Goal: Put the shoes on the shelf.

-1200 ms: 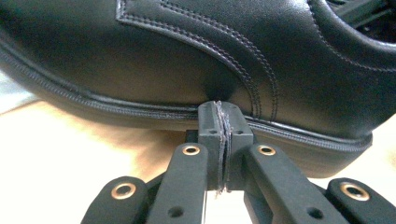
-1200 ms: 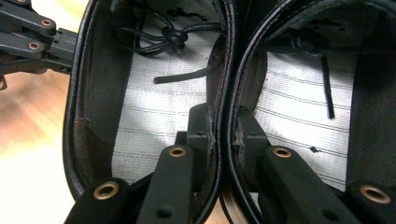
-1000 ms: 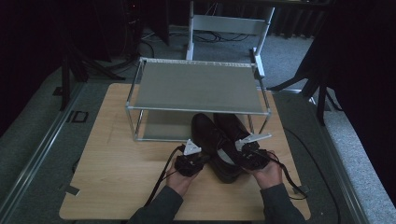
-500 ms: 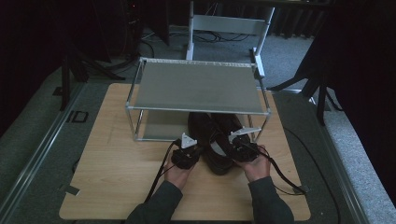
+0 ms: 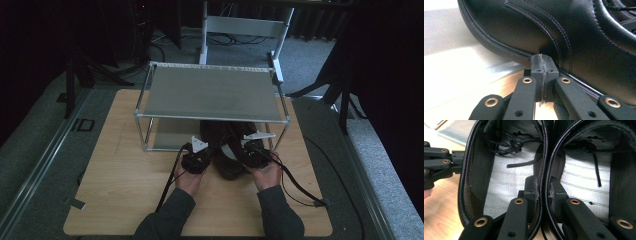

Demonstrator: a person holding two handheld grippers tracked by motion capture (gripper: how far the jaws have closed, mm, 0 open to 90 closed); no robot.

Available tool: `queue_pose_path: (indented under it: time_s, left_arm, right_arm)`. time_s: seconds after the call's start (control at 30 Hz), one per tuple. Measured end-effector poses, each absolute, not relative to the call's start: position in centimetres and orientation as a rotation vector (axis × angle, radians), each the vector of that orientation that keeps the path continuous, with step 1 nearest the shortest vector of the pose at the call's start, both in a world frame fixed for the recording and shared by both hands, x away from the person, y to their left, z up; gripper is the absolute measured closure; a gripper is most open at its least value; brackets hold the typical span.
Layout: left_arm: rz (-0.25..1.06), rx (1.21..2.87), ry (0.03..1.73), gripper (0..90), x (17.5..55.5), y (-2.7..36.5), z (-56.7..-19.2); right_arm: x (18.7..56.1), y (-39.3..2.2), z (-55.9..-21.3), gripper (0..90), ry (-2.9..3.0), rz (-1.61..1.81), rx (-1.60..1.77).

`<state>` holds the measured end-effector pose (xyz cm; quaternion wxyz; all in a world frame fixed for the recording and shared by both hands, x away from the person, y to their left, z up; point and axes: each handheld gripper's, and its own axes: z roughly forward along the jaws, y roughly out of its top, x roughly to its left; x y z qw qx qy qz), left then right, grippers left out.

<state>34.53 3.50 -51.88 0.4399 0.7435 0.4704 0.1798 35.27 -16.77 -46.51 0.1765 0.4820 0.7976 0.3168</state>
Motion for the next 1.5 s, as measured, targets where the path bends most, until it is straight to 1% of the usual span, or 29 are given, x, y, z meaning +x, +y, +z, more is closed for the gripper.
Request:
queue_pose_path:
  time_s: [0.07,0.33,0.4,0.6,0.63,0.83,1.1,1.3,1.5]
  left_arm:
    - [0.492,1.836,1.185,89.7,35.1,3.6,-51.9]
    - [0.576,1.834,1.213,89.8,36.1,3.2,-52.3]
    - [0.615,1.806,1.225,89.9,36.4,3.2,-52.5]
    - [0.664,1.775,1.235,90.0,36.9,3.3,-52.5]
    - [0.694,1.764,1.221,90.0,37.1,3.2,-52.6]
    - [0.729,1.755,1.212,90.0,37.6,3.2,-52.8]
    - [0.791,1.708,1.275,90.0,38.3,2.9,-53.0]
    - [0.795,1.703,1.293,90.0,38.8,2.7,-52.9]
    - [0.782,1.737,1.250,89.7,38.5,2.5,-52.7]
  right_arm:
    - [35.7,-16.3,-46.6,79.6,2.233,0.914,1.379]
    - [36.7,-15.5,-47.1,79.6,2.181,0.921,1.421]
    - [36.9,-14.8,-47.1,79.6,2.159,0.909,1.405]
    - [37.5,-14.3,-47.3,79.5,2.116,0.949,1.440]
    - [37.5,-14.3,-47.3,79.5,2.108,0.956,1.444]
    - [37.9,-14.1,-47.5,79.5,2.079,0.969,1.457]
    - [38.6,-13.6,-48.1,79.5,2.020,1.020,1.493]
    - [39.0,-13.5,-48.3,80.2,1.982,1.036,1.510]
    - [39.8,-13.6,-49.0,81.0,1.950,1.034,1.540]
